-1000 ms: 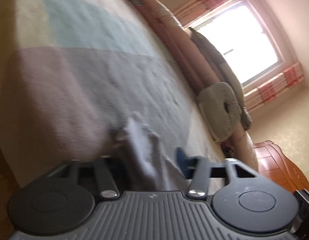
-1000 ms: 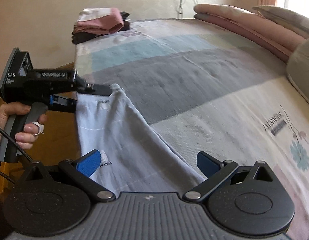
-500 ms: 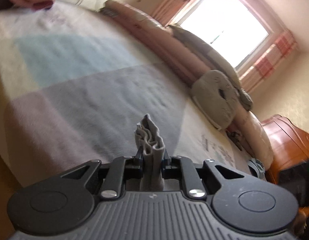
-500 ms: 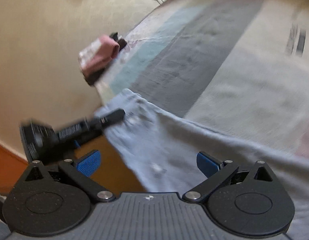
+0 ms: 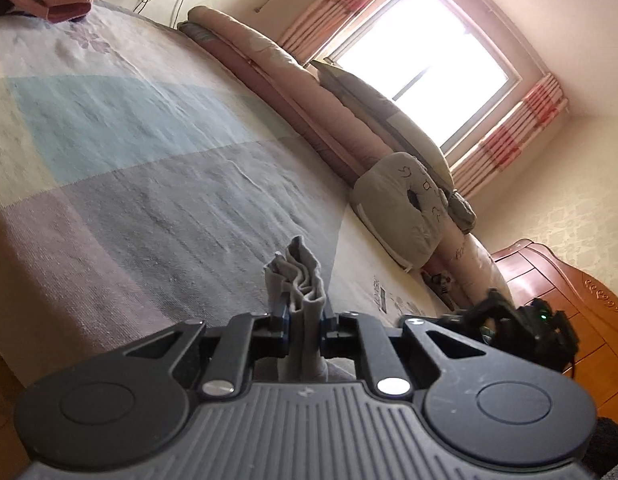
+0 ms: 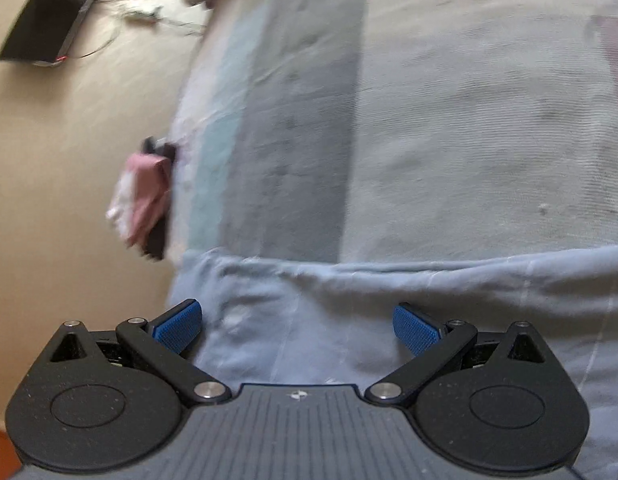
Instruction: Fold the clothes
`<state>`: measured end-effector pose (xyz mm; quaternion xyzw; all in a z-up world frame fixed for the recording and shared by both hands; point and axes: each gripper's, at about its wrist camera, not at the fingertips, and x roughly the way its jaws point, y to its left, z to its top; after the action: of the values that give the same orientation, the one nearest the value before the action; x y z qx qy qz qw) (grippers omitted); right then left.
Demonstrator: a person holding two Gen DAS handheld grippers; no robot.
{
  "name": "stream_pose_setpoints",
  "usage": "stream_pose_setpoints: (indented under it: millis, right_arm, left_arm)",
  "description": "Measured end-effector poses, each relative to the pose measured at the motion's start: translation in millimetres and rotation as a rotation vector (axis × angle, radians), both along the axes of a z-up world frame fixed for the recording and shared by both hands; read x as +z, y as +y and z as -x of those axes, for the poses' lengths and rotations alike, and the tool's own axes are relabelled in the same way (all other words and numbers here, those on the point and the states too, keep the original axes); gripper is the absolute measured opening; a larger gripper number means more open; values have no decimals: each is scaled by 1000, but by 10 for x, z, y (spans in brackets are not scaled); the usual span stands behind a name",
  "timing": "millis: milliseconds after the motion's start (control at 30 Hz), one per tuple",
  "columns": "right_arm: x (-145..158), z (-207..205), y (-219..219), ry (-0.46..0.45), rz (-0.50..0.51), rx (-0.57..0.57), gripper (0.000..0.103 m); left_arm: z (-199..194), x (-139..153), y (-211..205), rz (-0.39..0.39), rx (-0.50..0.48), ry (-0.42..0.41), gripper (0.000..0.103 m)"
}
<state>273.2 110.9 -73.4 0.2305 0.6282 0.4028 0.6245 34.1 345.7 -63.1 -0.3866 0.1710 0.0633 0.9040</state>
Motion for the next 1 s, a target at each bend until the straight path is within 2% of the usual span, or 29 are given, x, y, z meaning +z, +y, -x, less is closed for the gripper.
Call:
stream_pose_setpoints:
  millis: [300, 367, 500, 700, 867, 933, 1000]
  right_arm:
    - [-13, -62, 40, -9, 16, -116, 103]
    - [18, -44, 25, -11, 27, -109, 103]
    - [34, 67, -32, 47, 58, -54, 103]
    - [-62, 310, -74, 119, 98, -33, 103]
    - [-125, 508, -16, 206, 83, 13, 103]
    - [-93, 536, -43, 198, 81, 19, 103]
    - [1, 483, -134, 148, 75, -16, 103]
  left_arm:
    - [9, -36, 16, 28, -26, -21, 10]
    - [0, -40, 31, 31, -29, -20, 10]
    - [-30, -38, 47, 32, -38, -21, 10]
    - [-59, -44, 49, 42, -47, -20, 10]
    - [-92, 17, 23, 29, -62, -19, 10]
    - [-100, 61, 0, 25, -67, -25, 10]
    - [-109, 117, -35, 20, -77, -31, 10]
